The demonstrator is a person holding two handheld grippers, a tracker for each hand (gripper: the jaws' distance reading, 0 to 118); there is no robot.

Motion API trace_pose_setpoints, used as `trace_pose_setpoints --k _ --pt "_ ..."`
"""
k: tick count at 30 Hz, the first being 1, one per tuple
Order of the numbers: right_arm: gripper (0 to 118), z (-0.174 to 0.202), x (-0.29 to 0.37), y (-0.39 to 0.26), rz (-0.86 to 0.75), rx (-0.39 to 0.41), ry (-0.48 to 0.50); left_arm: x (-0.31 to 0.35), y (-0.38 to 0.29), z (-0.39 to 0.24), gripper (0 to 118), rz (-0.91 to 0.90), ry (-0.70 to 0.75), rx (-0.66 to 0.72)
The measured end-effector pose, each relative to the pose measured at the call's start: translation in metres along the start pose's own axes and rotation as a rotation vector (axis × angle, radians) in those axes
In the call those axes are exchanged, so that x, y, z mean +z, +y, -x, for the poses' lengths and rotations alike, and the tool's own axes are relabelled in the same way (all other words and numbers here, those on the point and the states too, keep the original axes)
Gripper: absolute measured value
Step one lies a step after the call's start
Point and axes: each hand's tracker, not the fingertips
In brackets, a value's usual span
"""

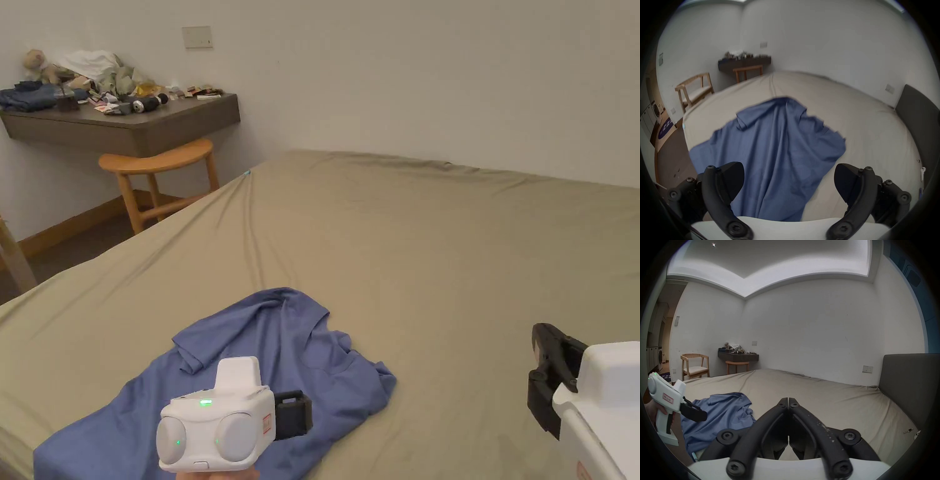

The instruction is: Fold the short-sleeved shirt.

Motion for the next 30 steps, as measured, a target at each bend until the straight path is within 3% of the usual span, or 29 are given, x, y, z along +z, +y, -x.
trace_pose_setpoints --k 7,9,11,13,14,15,22,26,30 --pt "1 -0.005 -0.033 -0.021 0.074 0.004 -0.011 -0.093 -0.006 -0.014 112 0.252 0.016 -0.020" --pt "1 -0.007 -0.039 -0.026 0.092 -0.001 -0.015 -0.101 -0.010 -0.014 102 0.303 -0.002 0.005" --pt "1 -0.009 -0.042 -0.030 0.103 -0.007 -0.017 -0.094 -0.011 -0.014 101 0.245 -0.006 0.022" --pt "1 -0.011 -0.044 -0.033 0.113 -0.014 -0.019 -0.085 -0.009 -0.012 75 0.219 -0.028 -0.013" --pt "1 -0.012 -0.045 -0.032 0.117 -0.018 -0.019 -0.080 -0.008 -0.013 50 0.187 -0.061 -0.022" --pt "1 -0.012 -0.045 -0.032 0.120 -0.020 -0.021 -0.076 -0.006 -0.013 11 0.175 -0.050 -0.024" --pt "1 -0.019 -0.023 -0.023 0.084 -0.028 -0.033 -0.062 -0.012 -0.015 8 0.104 -0.008 -0.043" --pt "1 -0.031 -0.006 -0.013 0.048 -0.038 -0.059 -0.019 -0.006 -0.027 8 -0.118 0.034 -0.154" --pt "1 -0.047 0.016 0.000 -0.001 -0.081 -0.094 0.037 0.013 -0.036 8 -0.325 -0.001 -0.164"
